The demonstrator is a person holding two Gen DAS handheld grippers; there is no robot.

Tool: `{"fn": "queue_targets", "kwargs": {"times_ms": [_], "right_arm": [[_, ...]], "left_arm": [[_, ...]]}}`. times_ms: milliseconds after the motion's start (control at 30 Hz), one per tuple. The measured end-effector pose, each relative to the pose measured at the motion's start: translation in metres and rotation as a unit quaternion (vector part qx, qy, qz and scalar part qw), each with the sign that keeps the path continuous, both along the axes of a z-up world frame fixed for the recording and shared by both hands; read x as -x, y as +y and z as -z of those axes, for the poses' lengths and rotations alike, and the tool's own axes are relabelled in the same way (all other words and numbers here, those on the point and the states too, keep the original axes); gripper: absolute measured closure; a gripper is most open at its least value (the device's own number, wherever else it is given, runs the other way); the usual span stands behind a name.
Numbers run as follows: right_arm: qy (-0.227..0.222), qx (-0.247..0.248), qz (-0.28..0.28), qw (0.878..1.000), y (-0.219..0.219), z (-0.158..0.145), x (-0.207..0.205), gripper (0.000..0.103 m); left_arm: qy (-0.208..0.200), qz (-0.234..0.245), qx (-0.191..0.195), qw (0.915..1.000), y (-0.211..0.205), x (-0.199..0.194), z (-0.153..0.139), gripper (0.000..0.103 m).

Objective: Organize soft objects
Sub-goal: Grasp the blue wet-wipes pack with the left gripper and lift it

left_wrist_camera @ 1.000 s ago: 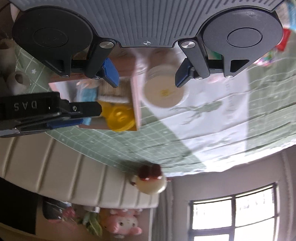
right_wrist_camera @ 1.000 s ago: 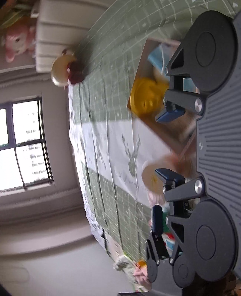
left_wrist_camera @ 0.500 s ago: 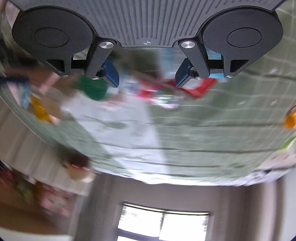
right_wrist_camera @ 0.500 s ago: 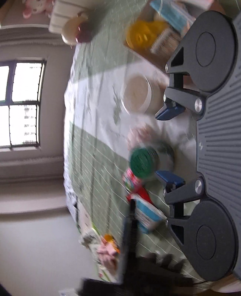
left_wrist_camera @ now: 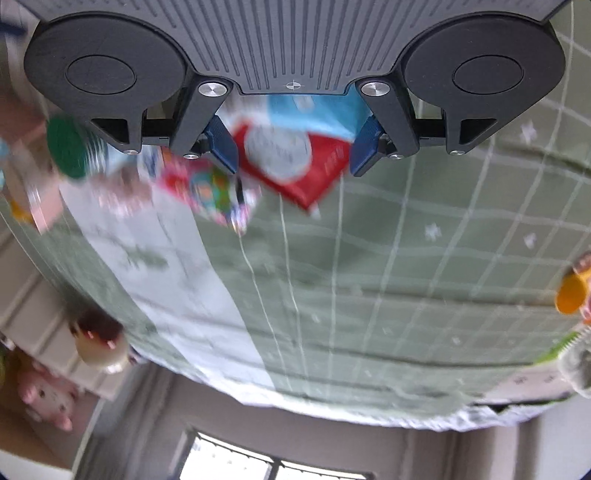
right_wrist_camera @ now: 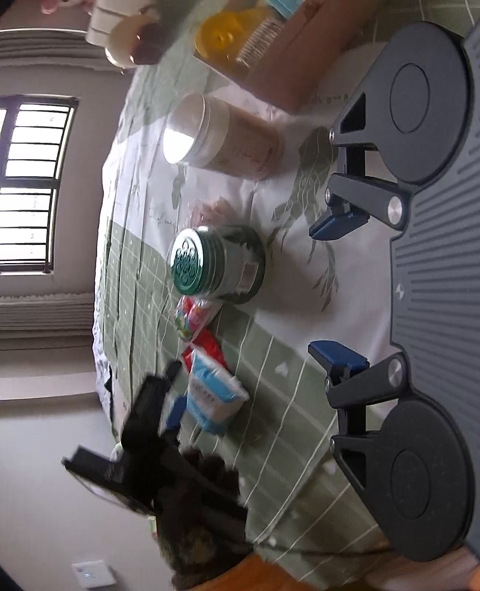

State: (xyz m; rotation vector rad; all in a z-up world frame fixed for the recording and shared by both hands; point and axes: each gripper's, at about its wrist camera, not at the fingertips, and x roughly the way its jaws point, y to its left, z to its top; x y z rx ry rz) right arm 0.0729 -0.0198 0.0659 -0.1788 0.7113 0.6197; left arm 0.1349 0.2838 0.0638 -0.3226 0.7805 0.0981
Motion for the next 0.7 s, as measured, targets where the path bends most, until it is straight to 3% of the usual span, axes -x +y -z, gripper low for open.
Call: {"fn": "queue_targets", "kwargs": {"times_ms": [167,300,400,533,600,700], "right_arm": [[0.02,-0.013,0.036,0.999,-0.009,0.015,-0.015,0.042],[0.032,-0.002,0.061,0.998,-0.01,0.034,-0.021,0.042],[0.019,-0.002,0.071,0.997,-0.012,0.042,-0.02,0.038],[0.005,0.0,0.07,0.998,-0.012,0.047,-0.017,0.034],[0.0,0.002,0.068,0.998,-0.01,0.049,-0.017,0.031],[-0.005,0.003,0.068,0.998,-0.009,0.05,-0.017,0.029]], "left_arm": [[0.012,0.048,0.058,0.9971,-0.005,0.048,0.007,0.036],[-0.026,0.109,0.03,0.9932,-0.018,0.088,-0.012,0.036],[-0.035,0.173,-0.039,0.9835,-0.035,0.108,-0.027,0.036],[0.001,0.262,-0.164,0.951,-0.072,0.122,-0.026,0.035],[0.027,0.275,-0.203,0.9393,-0.085,0.122,-0.015,0.035],[0.038,0.261,-0.25,0.9318,-0.094,0.114,-0.003,0.03]]}}
